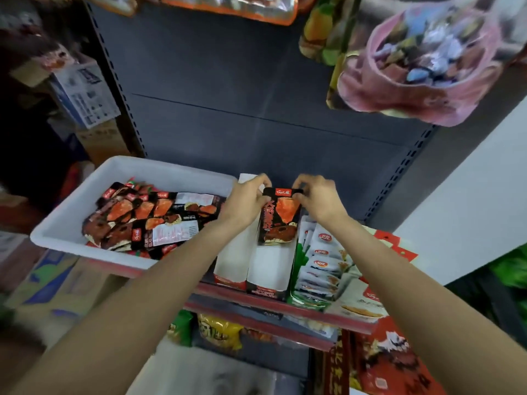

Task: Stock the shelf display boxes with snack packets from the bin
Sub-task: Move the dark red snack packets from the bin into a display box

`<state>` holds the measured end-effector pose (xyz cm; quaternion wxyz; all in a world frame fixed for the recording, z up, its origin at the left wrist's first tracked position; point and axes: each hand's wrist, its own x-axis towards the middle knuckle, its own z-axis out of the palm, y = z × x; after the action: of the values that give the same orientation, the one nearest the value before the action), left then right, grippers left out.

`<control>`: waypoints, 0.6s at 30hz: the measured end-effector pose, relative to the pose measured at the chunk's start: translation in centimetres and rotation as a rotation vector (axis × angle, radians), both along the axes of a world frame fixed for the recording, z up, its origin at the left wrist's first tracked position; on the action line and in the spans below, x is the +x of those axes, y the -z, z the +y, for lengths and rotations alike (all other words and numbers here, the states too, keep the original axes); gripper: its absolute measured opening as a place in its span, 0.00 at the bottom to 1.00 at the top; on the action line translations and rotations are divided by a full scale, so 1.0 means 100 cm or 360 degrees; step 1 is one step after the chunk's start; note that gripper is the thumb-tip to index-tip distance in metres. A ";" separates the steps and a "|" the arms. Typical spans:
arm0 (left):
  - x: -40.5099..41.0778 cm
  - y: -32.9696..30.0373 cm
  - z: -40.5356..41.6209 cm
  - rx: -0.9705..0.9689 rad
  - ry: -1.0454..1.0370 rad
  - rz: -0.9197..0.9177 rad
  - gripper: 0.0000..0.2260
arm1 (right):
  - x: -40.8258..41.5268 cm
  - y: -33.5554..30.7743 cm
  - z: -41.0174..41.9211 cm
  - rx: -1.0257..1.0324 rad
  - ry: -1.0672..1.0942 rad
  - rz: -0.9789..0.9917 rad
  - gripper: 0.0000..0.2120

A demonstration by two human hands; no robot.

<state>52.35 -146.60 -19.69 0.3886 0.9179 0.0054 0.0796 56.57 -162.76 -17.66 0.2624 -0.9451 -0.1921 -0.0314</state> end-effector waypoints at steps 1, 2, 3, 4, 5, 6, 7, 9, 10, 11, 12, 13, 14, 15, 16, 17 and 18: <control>0.000 0.003 0.000 0.0024 -0.0001 0.0021 0.04 | 0.001 0.004 -0.001 -0.0016 0.0003 0.0049 0.03; 0.000 0.007 0.001 0.0032 -0.0010 0.0051 0.05 | 0.002 0.006 -0.001 -0.0026 0.0002 0.0104 0.03; 0.000 0.011 0.002 0.0042 -0.0025 0.0074 0.06 | 0.001 0.008 -0.002 -0.0051 -0.0008 0.0151 0.03; 0.001 0.013 0.002 0.0074 -0.0040 0.0096 0.08 | 0.002 0.007 -0.003 -0.0075 -0.0012 0.0192 0.04; 0.004 0.013 0.002 0.0109 -0.0051 0.0110 0.08 | 0.002 0.006 -0.004 -0.0104 -0.0011 0.0228 0.05; 0.006 0.013 0.001 0.0130 -0.0065 0.0126 0.09 | 0.002 0.005 -0.004 -0.0133 -0.0012 0.0263 0.06; 0.008 0.012 0.000 0.0129 -0.0074 0.0151 0.09 | 0.004 0.004 -0.004 -0.0159 -0.0009 0.0299 0.07; 0.013 0.011 -0.002 0.0105 -0.0091 0.0216 0.08 | 0.009 0.004 -0.003 -0.0189 0.0016 0.0382 0.07; 0.015 0.012 -0.002 0.0096 -0.0107 0.0241 0.07 | 0.012 0.004 -0.003 -0.0202 0.0025 0.0415 0.08; 0.016 0.012 -0.002 0.0078 -0.0124 0.0253 0.08 | 0.014 0.005 -0.003 -0.0222 0.0027 0.0434 0.09; 0.018 0.013 -0.002 0.0070 -0.0139 0.0270 0.08 | 0.016 0.006 -0.002 -0.0246 0.0028 0.0447 0.10; 0.019 0.014 -0.002 0.0069 -0.0153 0.0277 0.07 | 0.017 0.008 -0.002 -0.0274 0.0031 0.0455 0.10; 0.019 0.013 -0.004 0.0086 -0.0171 0.0289 0.06 | 0.018 0.009 -0.002 -0.0300 0.0034 0.0448 0.10; 0.020 0.014 -0.005 0.0122 -0.0184 0.0292 0.04 | 0.018 0.010 -0.001 -0.0328 0.0043 0.0437 0.10; 0.020 0.013 -0.007 0.0186 -0.0199 0.0300 0.05 | 0.019 0.011 -0.001 -0.0351 0.0050 0.0427 0.09; 0.020 0.013 -0.008 0.0257 -0.0206 0.0307 0.07 | 0.019 0.011 0.000 -0.0364 0.0053 0.0423 0.08; 0.018 0.013 -0.010 0.0323 -0.0213 0.0317 0.08 | 0.019 0.011 0.000 -0.0365 0.0051 0.0424 0.08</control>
<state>54.18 -147.58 -21.01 0.2853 0.9534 0.0972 0.0140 58.47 -162.79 -18.78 0.1755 -0.9676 -0.1428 0.1122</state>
